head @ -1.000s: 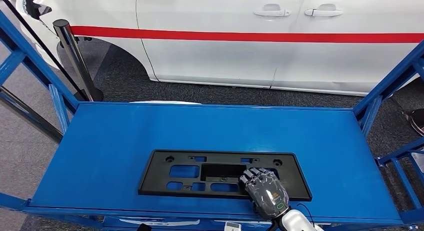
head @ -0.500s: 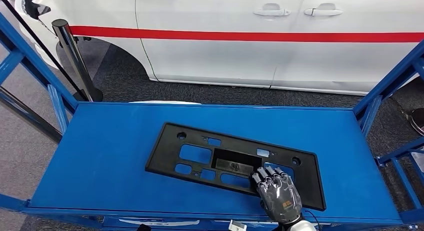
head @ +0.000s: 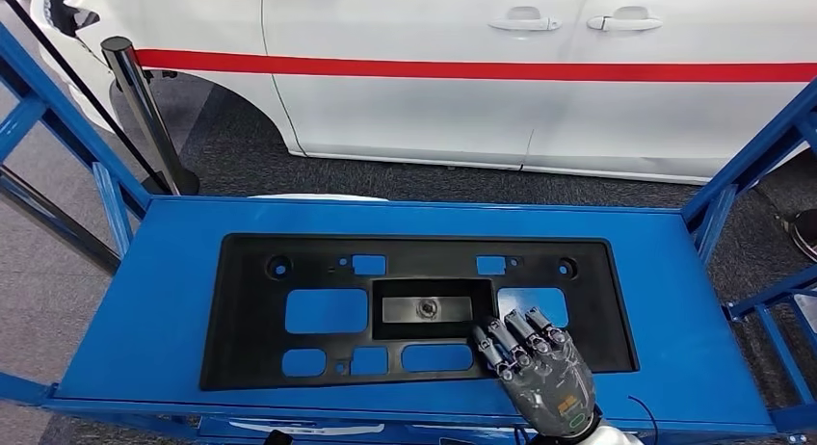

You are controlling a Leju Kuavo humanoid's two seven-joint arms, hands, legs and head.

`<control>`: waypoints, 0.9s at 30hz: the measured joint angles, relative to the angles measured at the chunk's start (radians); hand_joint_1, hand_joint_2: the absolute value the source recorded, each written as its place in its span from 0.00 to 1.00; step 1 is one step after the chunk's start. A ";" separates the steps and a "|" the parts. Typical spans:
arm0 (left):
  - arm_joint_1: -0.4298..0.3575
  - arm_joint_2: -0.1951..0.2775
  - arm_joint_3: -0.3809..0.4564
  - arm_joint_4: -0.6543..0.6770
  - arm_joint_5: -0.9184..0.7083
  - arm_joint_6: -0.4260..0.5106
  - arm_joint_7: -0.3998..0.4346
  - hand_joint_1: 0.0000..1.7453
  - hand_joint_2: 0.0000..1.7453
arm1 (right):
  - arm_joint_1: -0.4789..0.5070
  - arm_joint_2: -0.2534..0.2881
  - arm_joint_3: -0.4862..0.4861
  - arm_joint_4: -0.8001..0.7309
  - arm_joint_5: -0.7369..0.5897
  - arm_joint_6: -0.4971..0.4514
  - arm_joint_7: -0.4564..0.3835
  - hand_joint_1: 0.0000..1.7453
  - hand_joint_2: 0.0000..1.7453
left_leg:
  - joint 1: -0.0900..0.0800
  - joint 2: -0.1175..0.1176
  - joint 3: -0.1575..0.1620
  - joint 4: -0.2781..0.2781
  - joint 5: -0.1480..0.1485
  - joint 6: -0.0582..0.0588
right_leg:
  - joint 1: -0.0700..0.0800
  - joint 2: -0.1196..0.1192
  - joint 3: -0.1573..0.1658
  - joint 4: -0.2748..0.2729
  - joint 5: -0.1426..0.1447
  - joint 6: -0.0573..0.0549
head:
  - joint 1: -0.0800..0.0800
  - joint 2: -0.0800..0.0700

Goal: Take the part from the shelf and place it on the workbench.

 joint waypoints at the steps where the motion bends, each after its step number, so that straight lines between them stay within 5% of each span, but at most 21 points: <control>1: 0.000 0.000 0.000 0.000 0.000 -0.003 -0.001 0.00 0.00 | 0.000 0.016 -0.007 -0.004 0.000 0.000 -0.012 1.00 1.00 | 0.000 0.000 0.000 0.000 0.000 0.000 | 0.000 0.000 0.000 0.000 0.000 0.000 | 0.000 0.000; 12: -0.002 0.000 0.000 0.000 -0.002 -0.006 -0.002 0.00 0.00 | 0.001 0.083 -0.017 -0.012 0.000 0.000 -0.033 1.00 1.00 | 0.000 0.000 0.000 0.000 0.000 0.000 | 0.000 0.000 0.000 0.001 -0.001 -0.001 | 0.000 0.000; 17: -0.005 0.000 0.003 0.000 -0.014 -0.009 0.000 0.00 0.00 | -0.030 0.086 0.052 0.010 0.000 0.000 0.044 1.00 1.00 | 0.000 0.000 0.000 0.000 0.000 0.000 | 0.000 0.000 0.000 0.001 -0.001 -0.001 | 0.000 0.000; 21: -0.008 0.000 0.005 0.000 -0.014 -0.015 0.000 0.00 1.00 | -0.077 0.081 0.135 0.051 0.001 0.000 0.132 1.00 1.00 | 0.001 0.000 0.000 0.000 0.000 0.000 | 0.000 0.000 0.000 0.002 -0.001 -0.001 | 0.000 0.000; 27: -0.007 0.000 0.010 0.000 -0.012 -0.045 -0.020 0.00 1.00 | -0.130 0.043 0.226 0.103 0.001 0.000 0.275 1.00 1.00 | 0.000 0.000 0.001 0.000 0.000 0.000 | 0.000 0.000 0.000 0.002 -0.001 -0.001 | 0.000 0.000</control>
